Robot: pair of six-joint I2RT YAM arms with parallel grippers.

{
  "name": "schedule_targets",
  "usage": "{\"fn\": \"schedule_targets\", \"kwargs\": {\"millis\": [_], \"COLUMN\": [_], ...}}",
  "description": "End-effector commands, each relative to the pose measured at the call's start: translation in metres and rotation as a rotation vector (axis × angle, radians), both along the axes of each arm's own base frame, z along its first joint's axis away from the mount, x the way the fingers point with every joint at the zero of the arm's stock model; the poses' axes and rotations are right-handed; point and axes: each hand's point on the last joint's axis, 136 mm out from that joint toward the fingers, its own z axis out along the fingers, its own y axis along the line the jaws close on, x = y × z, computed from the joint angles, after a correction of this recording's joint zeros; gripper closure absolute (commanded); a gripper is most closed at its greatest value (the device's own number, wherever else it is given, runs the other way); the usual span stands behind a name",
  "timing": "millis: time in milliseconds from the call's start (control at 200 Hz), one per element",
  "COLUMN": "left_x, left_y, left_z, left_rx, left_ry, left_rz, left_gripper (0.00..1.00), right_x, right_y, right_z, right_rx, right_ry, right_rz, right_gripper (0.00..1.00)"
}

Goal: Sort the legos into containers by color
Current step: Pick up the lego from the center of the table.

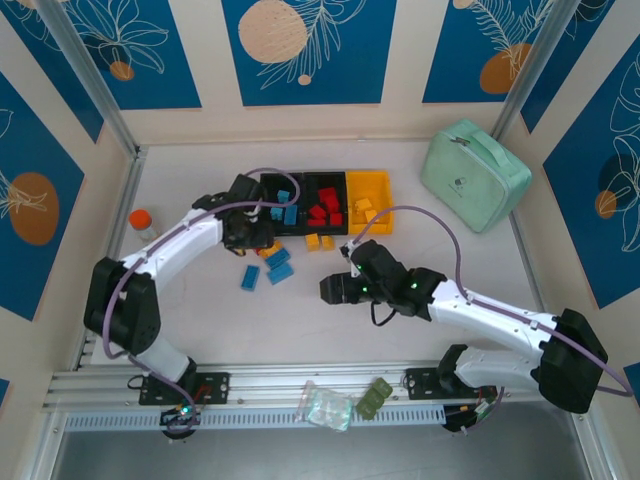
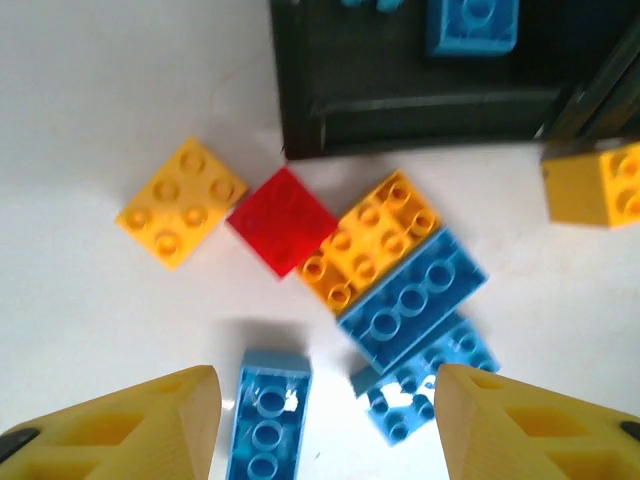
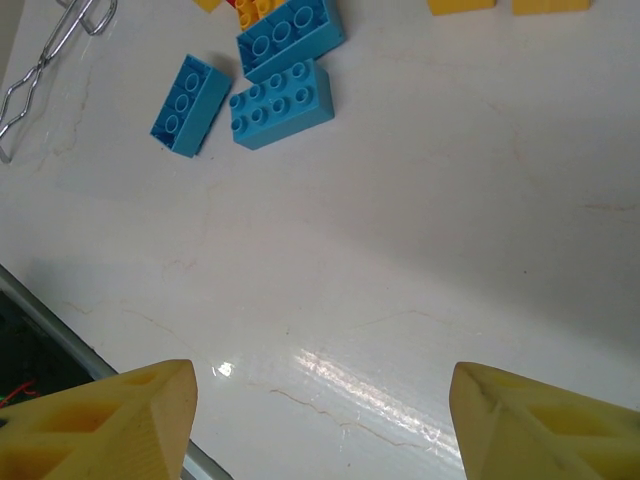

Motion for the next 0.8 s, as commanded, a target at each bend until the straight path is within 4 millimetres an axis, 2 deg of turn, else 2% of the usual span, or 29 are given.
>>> {"fn": "schedule_targets", "kwargs": {"millis": [0,145,295,795], "left_x": [-0.023,-0.044,-0.053,-0.062], "left_y": [0.014,0.023,0.026,0.016], "left_z": [-0.007,-0.027,-0.046,-0.084], "left_rx": [0.054,0.068,0.071,0.082], "left_ry": [0.02,0.068,0.107,0.184], "left_rz": [-0.027,-0.021,-0.005,-0.025], "left_gripper": [0.41,0.39,0.39,0.38], "right_x": [-0.005,-0.004,-0.005,-0.006], "right_y": [0.007,0.013,0.019,0.018], "right_z": [0.006,0.006,0.004,-0.006], "right_rx": [-0.01,-0.01,0.001,-0.003], "right_ry": [-0.003,0.006,0.015,0.035], "right_rz": [0.076,0.101,0.11,0.095], "right_gripper": [0.32,0.32,0.32,0.32]}}
